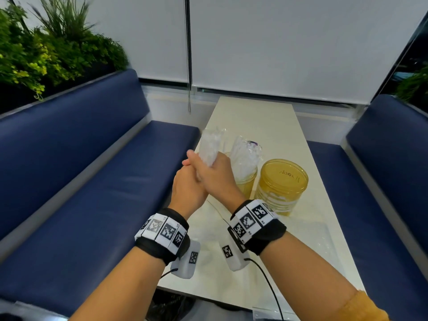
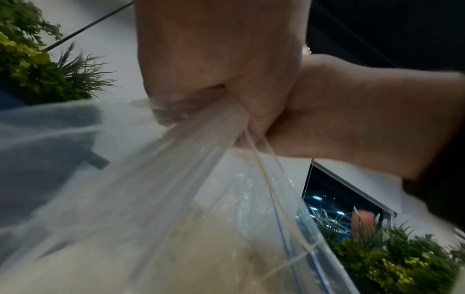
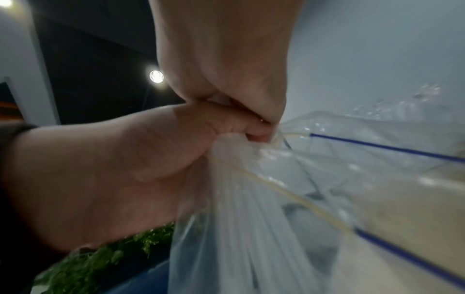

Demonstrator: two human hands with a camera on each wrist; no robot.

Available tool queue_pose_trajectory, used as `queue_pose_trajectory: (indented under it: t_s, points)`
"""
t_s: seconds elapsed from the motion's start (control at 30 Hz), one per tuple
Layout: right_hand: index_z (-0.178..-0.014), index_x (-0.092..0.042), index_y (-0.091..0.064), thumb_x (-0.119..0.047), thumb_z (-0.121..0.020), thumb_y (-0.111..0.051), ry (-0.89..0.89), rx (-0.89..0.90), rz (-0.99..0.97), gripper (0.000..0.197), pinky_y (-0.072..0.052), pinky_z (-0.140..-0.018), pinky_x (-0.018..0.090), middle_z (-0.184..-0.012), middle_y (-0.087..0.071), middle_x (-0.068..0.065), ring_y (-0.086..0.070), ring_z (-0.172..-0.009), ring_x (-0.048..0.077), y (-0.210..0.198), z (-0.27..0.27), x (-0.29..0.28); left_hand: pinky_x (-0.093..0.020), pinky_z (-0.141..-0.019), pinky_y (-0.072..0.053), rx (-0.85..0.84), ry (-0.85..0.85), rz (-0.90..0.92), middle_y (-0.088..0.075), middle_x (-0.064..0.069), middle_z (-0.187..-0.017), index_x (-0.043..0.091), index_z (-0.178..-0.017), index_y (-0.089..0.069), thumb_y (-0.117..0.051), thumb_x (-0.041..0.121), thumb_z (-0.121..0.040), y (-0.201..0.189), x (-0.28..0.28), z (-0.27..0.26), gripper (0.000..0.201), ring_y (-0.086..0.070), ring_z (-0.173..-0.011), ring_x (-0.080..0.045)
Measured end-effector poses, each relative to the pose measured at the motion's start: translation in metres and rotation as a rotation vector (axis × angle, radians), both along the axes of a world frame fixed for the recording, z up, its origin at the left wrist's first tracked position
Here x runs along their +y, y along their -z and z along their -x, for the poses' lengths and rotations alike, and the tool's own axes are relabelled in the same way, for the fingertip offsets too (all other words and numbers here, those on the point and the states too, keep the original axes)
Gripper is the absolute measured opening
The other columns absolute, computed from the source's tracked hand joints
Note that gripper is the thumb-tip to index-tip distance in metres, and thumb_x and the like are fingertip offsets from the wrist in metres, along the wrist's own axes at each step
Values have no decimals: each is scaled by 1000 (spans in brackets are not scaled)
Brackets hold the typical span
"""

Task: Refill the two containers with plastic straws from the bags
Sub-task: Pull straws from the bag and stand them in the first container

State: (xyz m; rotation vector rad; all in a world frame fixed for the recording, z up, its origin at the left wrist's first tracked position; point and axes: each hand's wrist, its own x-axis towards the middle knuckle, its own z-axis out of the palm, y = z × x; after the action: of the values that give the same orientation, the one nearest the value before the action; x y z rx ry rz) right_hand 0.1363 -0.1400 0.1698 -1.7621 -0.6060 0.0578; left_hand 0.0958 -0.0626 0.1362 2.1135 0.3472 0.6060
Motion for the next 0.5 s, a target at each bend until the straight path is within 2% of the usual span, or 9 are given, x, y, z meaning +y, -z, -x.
queue_pose_trajectory:
  t_s: [0.1,0.17,0.23,0.3,0.37,0.4,0.5]
  points:
    - [-83,0,-72,-36,-99,-59,7,54,-79,42,-54,-71,22,-67,-75,3,-71,-65,5,-21,-1,7,-33,-49,-47,39,14,53,-62,3,-64,18,-71,-58,-65,24,-84,3,3,2,16,-59,-58,-17]
    - [-72,1,-63,-29,-100,-60,-16,57,-192,40,-55,-59,25,-57,-66,10,-66,-51,15,-45,-8,7,-30,-47,-40,61,8,118,-57,6,-59,18,-65,-53,-71,27,-79,4,7,2,24,-50,-50,-13]
    - [-64,-7,-56,-25,-100,-61,-19,34,-304,40,-53,-55,36,-51,-57,12,-58,-44,23,-73,-19,2,-28,-48,-40,67,-17,65,-58,4,-66,15,-72,-58,-74,33,-76,5,10,0,24,-52,-54,-15]
    - [-66,-11,-54,-24,-100,-61,-17,44,-423,37,-51,-56,42,-48,-53,6,-52,-41,23,-98,-37,-5,-27,-56,-46,52,-21,-29,-62,9,-77,19,-82,-66,-76,34,-77,6,15,0,19,-58,-66,-14]
    - [-71,-12,-54,-25,-100,-62,3,58,-551,33,-51,-56,43,-51,-51,3,-51,-42,21,-118,-60,-16,-35,-75,-56,42,-17,-44,-67,13,-89,27,-89,-71,-78,32,-79,7,20,1,13,-62,-82,-12]
    - [-73,-12,-54,-26,-100,-62,27,55,-599,31,-51,-55,42,-53,-51,3,-51,-43,20,-123,-72,-20,-40,-81,-57,49,-20,-47,-67,15,-92,30,-91,-72,-79,33,-79,8,22,2,15,-63,-87,-12]
    - [-75,-15,-54,-30,-99,-63,141,-19,-593,30,-50,-57,39,-54,-53,2,-51,-46,22,-112,-109,-26,-45,-86,-56,56,-20,-66,-67,18,-94,34,-92,-71,-76,38,-76,8,28,7,17,-65,-90,-12]
